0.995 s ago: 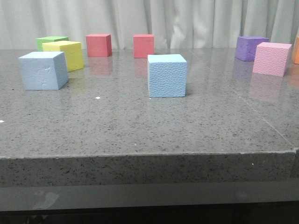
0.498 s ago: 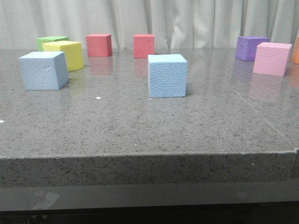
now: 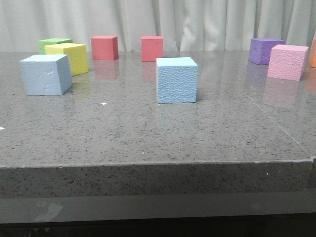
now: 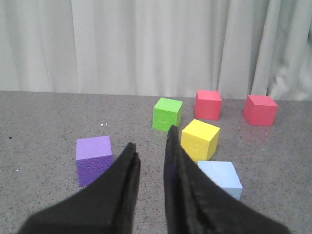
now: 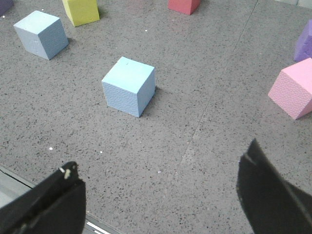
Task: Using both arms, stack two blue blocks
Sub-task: 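Move the left gripper toward the other light blue cube, then lower the left gripper and grasp the light blue cube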
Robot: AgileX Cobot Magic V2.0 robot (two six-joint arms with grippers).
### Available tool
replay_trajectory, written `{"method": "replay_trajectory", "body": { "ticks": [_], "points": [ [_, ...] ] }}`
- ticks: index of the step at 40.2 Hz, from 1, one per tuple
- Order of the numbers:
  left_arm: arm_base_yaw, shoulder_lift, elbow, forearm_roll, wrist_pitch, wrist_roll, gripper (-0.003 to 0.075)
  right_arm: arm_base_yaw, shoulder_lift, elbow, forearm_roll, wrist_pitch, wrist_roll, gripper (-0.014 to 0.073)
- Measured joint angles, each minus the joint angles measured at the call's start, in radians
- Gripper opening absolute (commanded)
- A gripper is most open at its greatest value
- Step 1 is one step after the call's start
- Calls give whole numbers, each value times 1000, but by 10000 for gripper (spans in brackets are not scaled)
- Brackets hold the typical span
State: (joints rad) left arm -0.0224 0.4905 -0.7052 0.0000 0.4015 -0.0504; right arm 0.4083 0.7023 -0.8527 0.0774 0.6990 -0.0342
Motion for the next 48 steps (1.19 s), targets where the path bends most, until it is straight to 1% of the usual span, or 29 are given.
{"method": "replay_trajectory", "body": {
  "ticks": [4,6,8,14,19,22,29,37,43,48],
  "points": [
    [0,12,0,0,-11,0,440,0,0,0,0,0,0,636],
    [0,30,-6,0,-9,0,525,0,0,0,0,0,0,636],
    [0,57,-22,0,2,0,564,0,0,0,0,0,0,636],
    [-43,184,-105,0,58,0,567,0,0,0,0,0,0,636],
    [-124,320,-208,0,144,0,568,0,0,0,0,2,0,636],
    [-184,435,-280,18,205,0,568,0,0,0,0,4,0,636],
    [-272,687,-447,37,336,0,568,0,0,0,0,5,0,636],
    [-301,943,-617,71,439,0,573,0,0,0,0,6,0,636],
    [-301,1094,-733,92,516,-8,633,0,0,0,0,6,0,636],
    [-301,1191,-821,96,565,-32,635,0,0,0,0,6,0,636]
  ]
}}
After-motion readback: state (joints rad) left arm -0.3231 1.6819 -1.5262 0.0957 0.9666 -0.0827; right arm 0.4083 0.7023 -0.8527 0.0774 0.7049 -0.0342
